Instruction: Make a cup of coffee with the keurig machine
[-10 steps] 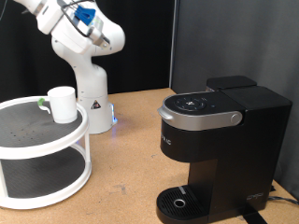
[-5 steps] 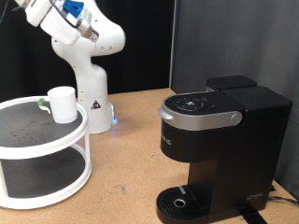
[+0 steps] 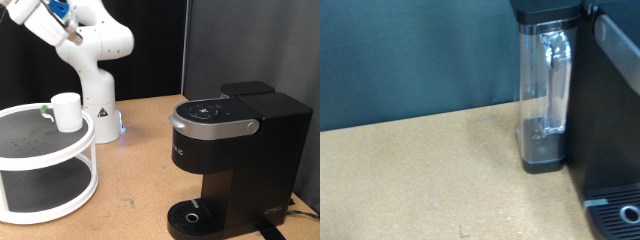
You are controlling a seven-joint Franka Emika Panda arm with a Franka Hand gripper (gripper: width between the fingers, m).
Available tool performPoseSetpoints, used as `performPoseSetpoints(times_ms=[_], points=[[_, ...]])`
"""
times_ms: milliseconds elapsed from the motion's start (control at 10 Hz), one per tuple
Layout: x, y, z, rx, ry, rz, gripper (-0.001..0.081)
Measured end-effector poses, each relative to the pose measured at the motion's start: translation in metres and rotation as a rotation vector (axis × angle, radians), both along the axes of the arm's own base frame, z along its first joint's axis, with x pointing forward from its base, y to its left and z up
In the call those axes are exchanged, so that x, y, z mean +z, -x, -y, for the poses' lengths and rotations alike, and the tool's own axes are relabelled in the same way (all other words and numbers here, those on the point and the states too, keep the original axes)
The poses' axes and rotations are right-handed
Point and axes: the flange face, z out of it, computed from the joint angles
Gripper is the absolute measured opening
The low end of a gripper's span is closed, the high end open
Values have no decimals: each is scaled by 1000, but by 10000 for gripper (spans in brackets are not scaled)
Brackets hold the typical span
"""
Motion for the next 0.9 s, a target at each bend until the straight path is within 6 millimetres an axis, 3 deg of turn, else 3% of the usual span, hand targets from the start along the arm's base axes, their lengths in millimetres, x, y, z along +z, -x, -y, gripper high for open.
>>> performPoseSetpoints(times_ms=[500,900], points=[[16,23,44,47,-21,34,0],[11,43,66,9,-32,-61,0]])
